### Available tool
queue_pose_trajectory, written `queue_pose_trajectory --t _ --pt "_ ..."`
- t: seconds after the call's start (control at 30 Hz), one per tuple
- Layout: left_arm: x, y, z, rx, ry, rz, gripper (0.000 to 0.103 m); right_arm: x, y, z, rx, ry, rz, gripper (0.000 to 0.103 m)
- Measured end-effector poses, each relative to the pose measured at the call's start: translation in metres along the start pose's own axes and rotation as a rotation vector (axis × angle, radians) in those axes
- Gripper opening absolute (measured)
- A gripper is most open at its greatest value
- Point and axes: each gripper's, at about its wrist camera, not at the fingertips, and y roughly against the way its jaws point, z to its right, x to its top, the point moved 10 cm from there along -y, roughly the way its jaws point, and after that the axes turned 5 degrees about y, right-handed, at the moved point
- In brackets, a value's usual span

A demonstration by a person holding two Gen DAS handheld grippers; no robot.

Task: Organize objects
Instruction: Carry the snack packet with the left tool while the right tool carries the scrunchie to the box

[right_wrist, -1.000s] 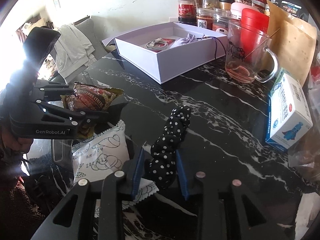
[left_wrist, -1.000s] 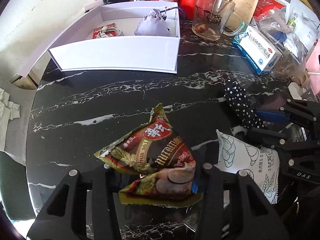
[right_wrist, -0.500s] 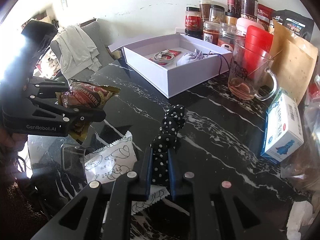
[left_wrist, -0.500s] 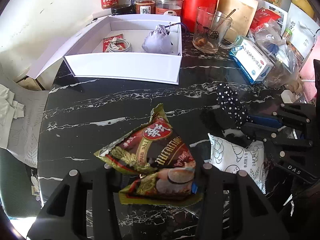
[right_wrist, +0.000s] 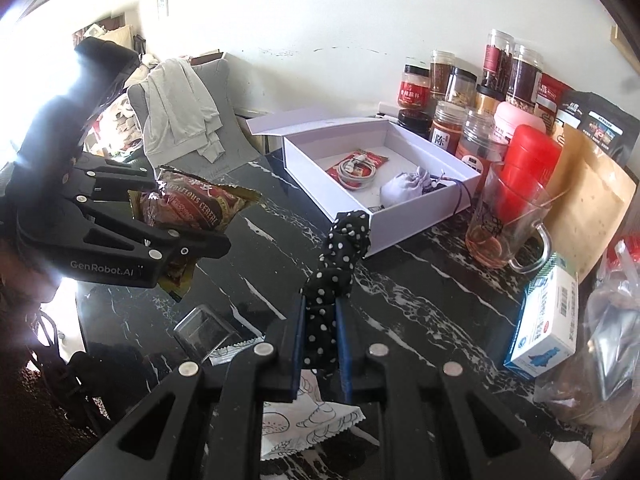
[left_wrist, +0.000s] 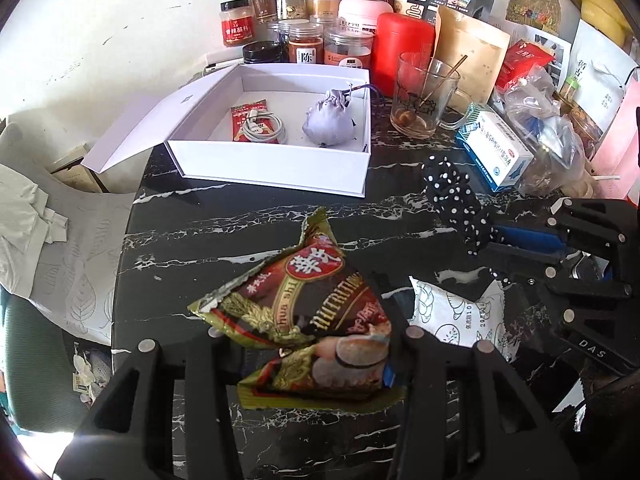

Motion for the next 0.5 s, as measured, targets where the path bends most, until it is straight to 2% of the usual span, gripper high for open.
queue_pose_trajectory --t 0.5 --pt "0.013 0.040 -0.012 0.026 0.002 0.049 0.043 0.036 0.016 -0.024 0.030 0.065 0.070 0.014"
